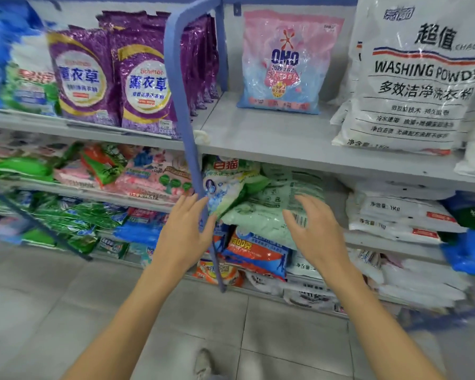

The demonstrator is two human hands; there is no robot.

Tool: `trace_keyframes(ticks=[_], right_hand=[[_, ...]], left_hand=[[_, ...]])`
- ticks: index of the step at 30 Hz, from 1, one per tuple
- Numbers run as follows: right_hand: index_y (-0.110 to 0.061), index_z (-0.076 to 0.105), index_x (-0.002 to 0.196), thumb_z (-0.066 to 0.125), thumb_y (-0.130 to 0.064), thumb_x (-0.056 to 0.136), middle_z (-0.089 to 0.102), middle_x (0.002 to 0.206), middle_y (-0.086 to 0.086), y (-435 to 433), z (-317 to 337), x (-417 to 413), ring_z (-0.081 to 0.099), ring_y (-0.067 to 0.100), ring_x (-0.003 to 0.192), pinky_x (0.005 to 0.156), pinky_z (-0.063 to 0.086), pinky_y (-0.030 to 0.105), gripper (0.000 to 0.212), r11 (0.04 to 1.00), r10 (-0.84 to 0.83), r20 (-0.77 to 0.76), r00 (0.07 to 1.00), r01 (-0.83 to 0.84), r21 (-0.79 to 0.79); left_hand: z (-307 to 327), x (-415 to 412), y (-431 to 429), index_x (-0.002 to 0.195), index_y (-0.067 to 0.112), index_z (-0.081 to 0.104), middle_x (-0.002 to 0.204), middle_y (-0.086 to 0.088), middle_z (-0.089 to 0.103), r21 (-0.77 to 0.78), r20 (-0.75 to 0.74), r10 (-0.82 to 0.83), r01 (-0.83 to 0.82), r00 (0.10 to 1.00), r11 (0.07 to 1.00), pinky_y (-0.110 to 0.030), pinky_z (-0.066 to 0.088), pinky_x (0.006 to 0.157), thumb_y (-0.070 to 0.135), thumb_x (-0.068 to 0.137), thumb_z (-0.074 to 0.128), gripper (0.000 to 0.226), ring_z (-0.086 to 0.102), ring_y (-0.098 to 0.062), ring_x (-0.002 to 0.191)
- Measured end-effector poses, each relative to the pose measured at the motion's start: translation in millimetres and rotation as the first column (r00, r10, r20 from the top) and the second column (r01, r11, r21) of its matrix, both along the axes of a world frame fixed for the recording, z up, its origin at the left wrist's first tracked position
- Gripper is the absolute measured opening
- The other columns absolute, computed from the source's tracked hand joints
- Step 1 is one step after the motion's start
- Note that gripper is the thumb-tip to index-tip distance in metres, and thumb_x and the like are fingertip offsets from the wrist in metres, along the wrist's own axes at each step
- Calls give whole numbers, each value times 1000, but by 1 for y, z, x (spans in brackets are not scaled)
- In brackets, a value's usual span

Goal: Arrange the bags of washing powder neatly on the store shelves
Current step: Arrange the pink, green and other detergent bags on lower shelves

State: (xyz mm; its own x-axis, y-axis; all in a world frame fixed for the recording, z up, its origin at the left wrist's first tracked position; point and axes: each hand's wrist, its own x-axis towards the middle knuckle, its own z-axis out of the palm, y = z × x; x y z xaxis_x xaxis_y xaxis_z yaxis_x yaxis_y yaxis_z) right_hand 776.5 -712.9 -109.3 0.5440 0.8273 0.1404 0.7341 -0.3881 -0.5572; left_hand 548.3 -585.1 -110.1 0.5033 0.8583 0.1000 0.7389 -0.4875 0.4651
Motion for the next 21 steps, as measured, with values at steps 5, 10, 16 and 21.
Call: trace_keyframes(ticks=[5, 10, 16, 21], right_hand=[[-16, 50, 148, 52, -42, 104, 46, 156, 1, 18, -9, -47, 36, 18, 146, 120, 27, 35, 52, 995, 96, -42, 994, -98, -37], [-18, 54, 141, 53, -45, 103, 54, 145, -1, 60, -13, -117, 45, 18, 136, 112, 38, 34, 47, 978, 202, -81, 976, -206, -38], [-23, 51, 145, 55, -48, 101, 53, 146, -8, 114, -9, -217, 44, 14, 138, 111, 38, 34, 51, 947, 314, -139, 939, -320, -16], [-27, 47, 150, 51, -55, 101, 47, 152, -12, 165, 1, -301, 38, 11, 144, 118, 35, 35, 57, 913, 402, -148, 903, -407, 0]], left_hand=[[0, -50, -5, 145, 9, 52, 154, -8, 48, 7, 3, 71, -71, 998, 997, -40, 28, 121, 33, 103, 56, 48, 34, -29, 148], [-8, -128, 9, 149, 13, 50, 157, -6, 44, -25, 48, 221, -220, 974, 975, -39, 29, 122, 36, 102, 56, 52, 33, -23, 149], [-4, -233, 36, 149, 16, 51, 155, -3, 47, -14, 54, 366, -366, 929, 930, -33, 29, 119, 39, 102, 56, 52, 38, -18, 146], [8, -317, 73, 148, 19, 51, 154, 0, 49, 19, 107, 429, -433, 897, 901, -36, 33, 118, 43, 101, 55, 54, 41, -18, 145]])
